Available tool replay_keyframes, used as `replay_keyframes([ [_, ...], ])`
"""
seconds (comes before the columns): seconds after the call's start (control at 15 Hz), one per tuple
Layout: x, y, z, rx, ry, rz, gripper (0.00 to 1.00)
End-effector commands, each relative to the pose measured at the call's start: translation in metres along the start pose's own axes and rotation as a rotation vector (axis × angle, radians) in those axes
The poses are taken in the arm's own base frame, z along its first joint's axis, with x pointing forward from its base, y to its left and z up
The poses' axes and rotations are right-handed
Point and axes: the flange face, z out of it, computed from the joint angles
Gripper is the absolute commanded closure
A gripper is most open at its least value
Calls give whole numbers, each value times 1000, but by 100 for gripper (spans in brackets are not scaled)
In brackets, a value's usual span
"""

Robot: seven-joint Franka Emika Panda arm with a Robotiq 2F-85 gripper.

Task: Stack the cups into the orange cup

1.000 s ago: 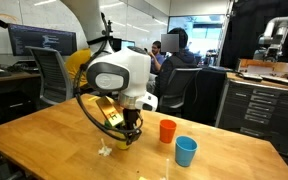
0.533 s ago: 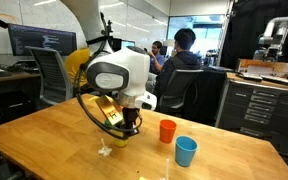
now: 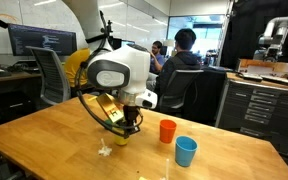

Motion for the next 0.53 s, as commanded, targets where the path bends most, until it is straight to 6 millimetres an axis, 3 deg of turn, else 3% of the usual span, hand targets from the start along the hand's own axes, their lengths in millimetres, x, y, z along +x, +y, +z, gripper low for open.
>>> replay_keyframes([
  [0.0,3,-5,-34,5,9,1,97],
  [0.47,19,-7,-109,-6,20,39,97],
])
